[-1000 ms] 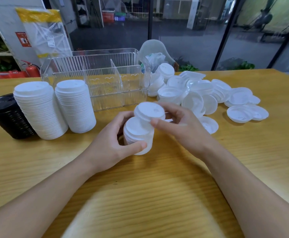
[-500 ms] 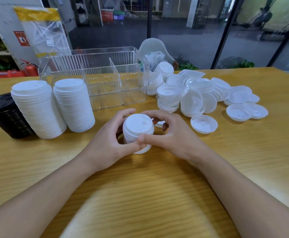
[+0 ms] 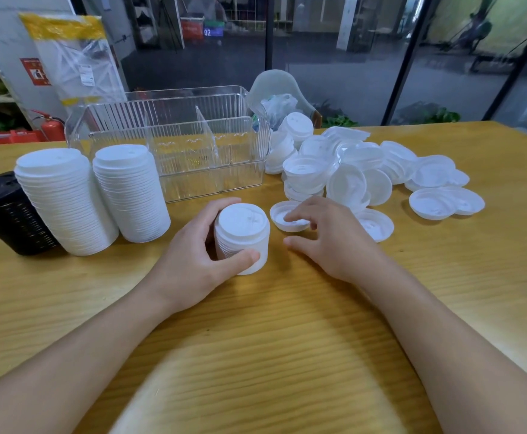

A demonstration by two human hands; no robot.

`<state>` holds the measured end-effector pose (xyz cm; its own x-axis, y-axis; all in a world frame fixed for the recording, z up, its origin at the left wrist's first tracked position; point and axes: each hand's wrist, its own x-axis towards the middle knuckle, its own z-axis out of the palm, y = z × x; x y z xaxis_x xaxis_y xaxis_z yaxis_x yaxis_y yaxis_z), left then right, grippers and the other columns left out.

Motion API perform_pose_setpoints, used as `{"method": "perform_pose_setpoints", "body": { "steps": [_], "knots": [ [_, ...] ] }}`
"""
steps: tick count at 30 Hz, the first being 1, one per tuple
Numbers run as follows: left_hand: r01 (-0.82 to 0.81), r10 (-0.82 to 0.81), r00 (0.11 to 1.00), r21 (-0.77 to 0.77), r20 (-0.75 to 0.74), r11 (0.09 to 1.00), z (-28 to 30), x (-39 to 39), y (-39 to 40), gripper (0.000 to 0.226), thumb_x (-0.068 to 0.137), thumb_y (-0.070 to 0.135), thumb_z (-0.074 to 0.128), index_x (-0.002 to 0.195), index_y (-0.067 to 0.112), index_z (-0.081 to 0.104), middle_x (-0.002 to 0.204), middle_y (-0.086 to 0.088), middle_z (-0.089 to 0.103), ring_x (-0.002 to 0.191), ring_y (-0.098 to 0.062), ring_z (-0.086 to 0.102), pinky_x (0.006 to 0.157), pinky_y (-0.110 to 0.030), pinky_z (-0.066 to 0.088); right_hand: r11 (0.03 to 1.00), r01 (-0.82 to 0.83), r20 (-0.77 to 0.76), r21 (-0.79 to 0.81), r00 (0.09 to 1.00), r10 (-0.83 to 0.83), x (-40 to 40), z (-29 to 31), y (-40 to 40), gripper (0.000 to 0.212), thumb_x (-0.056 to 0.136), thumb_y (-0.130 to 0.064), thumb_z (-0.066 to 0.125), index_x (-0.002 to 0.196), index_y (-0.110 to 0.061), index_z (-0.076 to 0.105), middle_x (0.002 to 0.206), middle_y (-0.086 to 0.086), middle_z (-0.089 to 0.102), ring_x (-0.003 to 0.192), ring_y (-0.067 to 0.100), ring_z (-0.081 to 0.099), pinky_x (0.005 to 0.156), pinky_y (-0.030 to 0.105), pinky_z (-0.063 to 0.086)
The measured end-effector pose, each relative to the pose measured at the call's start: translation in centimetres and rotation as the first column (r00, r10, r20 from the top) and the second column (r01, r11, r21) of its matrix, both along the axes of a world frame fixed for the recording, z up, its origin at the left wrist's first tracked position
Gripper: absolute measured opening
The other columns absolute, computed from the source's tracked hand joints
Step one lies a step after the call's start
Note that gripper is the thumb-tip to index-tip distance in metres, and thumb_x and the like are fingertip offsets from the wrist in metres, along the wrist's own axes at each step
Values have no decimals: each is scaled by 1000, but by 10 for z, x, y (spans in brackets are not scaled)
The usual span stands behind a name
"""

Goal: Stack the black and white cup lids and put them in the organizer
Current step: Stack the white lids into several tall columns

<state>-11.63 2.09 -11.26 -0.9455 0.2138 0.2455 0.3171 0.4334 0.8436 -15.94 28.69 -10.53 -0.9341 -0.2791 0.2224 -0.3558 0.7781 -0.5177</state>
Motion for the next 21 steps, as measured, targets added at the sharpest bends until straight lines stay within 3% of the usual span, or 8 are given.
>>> {"method": "perform_pose_setpoints", "body": {
  "steps": [5,10,14,16,18,21],
  "knots": [
    [-1,1,1000,3,14,1000,0,0,0,83,79,53,91,151,48,51,144,20,67,135,-7,64,114,-45,53,1000,16,-22,15,1000,-15,-2,-5,-3,7,96,-24,81,100,-28,76,102,-19,61,90,-9,48,83,20,36],
    [3,-3,1000,28,20,1000,1,1,1,75,85,67,79,151,47,52,142,23,67,134,-5,63,112,-45,54,999,33,-17,-26,999,-33,2,-1,-3,6,101,-29,75,96,-30,72,97,-19,61,95,-9,52,73,11,37],
    [7,-8,1000,37,24,999,0,1,0,67,89,59,81,149,44,54,141,19,68,133,-9,65,110,-48,55,950,13,-29,-312,999,-23,4,9,-7,11,103,-32,73,95,-25,71,89,-14,69,86,3,60,74,14,43],
    [7,-9,999,54,32,999,1,1,-1,65,89,54,82,147,42,55,140,16,69,131,-11,66,110,-50,55,865,29,27,-502,999,-18,4,13,-8,9,105,-30,70,103,-22,70,87,-3,74,81,10,65,78,32,51],
    [11,-13,999,64,35,998,1,1,-1,64,89,51,83,146,40,56,140,15,69,131,-13,66,110,-51,55,796,58,102,-602,995,5,4,14,-6,10,108,-27,66,118,-24,67,84,5,75,79,14,66,86,42,55],
    [28,-31,999,73,38,997,1,1,-1,63,90,50,83,146,39,57,139,13,69,131,-16,66,109,-52,55,724,64,172,-687,982,77,3,13,-6,24,111,-19,59,132,-27,67,78,9,62,77,15,61,85,37,55]
  ]
}}
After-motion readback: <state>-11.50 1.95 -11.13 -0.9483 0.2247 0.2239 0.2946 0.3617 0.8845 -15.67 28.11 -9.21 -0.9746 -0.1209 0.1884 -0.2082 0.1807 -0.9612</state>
